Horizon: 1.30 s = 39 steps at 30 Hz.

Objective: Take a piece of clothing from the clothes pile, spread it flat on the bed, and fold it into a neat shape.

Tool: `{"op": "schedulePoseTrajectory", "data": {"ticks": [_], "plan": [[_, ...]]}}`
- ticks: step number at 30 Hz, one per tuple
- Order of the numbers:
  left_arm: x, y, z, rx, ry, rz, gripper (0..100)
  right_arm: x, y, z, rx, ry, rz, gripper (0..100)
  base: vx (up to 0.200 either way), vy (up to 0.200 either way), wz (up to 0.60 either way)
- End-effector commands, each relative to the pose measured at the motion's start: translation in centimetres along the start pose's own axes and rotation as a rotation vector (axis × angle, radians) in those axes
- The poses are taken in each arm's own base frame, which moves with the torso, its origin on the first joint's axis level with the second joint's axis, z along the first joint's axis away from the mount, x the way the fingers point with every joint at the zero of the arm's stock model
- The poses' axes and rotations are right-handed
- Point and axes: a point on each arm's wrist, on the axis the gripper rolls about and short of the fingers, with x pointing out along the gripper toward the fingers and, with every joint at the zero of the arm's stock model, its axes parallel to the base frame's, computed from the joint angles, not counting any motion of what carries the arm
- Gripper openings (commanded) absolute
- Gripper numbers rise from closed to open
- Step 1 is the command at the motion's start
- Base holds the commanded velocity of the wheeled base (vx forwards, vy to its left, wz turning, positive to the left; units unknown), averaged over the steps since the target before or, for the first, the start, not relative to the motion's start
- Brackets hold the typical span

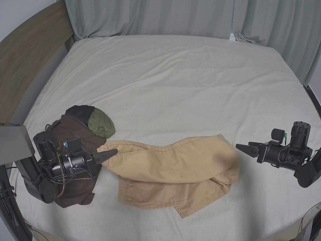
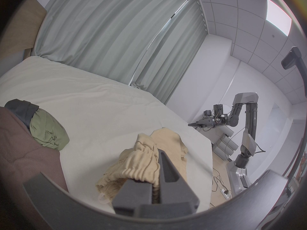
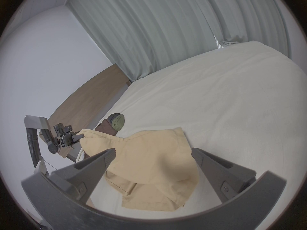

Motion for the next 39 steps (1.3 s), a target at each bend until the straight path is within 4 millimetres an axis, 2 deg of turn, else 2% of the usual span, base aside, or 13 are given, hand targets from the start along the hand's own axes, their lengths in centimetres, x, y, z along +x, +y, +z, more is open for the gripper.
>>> {"op": "schedulePoseTrajectory", "data": {"ticks": [1,20,29,35,36,39], "plan": [[0.0,0.1,0.0,0.000,0.000,0.001,0,1.4,-2.1,-2.0,0.067,0.055,-0.032,100,0.000,0.000,0.00],[0.1,0.2,0.0,0.001,-0.001,0.001,0,4.9,-4.9,-5.6,0.090,0.032,-0.032,100,0.000,0.000,0.00],[0.2,0.3,0.0,0.003,-0.002,0.001,0,5.9,-5.4,-6.5,0.122,0.014,-0.021,100,0.000,0.000,0.00],[0.4,0.5,0.4,0.018,-0.017,-0.002,0,6.4,-4.9,-6.4,0.115,0.017,0.005,100,0.000,0.000,0.00],[0.5,0.5,0.5,0.018,-0.018,-0.002,0,6.5,-4.7,-6.4,0.114,0.018,0.010,0,0.000,0.000,0.00],[0.7,0.8,0.5,0.020,-0.023,-0.001,0,6.8,-4.5,-6.3,0.108,0.013,0.021,0,0.000,0.000,0.00]]}}
